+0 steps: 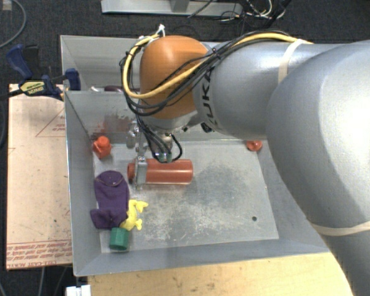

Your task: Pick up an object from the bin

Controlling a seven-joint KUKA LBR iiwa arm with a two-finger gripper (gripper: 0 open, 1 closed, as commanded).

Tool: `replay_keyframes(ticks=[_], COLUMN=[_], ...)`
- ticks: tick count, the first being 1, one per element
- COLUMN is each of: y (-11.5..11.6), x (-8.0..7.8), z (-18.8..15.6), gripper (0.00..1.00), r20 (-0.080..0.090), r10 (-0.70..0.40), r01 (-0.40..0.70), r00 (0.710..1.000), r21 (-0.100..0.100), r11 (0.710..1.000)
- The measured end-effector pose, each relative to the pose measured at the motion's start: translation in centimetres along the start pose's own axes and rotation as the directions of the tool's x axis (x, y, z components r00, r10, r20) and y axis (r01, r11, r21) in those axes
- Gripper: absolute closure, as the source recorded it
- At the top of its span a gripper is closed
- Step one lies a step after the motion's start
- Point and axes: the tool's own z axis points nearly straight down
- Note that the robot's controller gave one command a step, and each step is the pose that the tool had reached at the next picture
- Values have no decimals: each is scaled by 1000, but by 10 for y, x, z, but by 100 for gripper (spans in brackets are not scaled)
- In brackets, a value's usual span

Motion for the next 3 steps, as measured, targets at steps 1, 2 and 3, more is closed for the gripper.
replay_keyframes(ticks=[1,2,3], y=[0,-35,-101], x=[-2,20,14], z=[-5,27,32], gripper=[0,0,0], r20=[7,9,6], r10=[2,-3,-62], r01=[-2,3,62], r00=[1000,1000,998], r21=[-1,-4,-2], r11=[1000,1000,998])
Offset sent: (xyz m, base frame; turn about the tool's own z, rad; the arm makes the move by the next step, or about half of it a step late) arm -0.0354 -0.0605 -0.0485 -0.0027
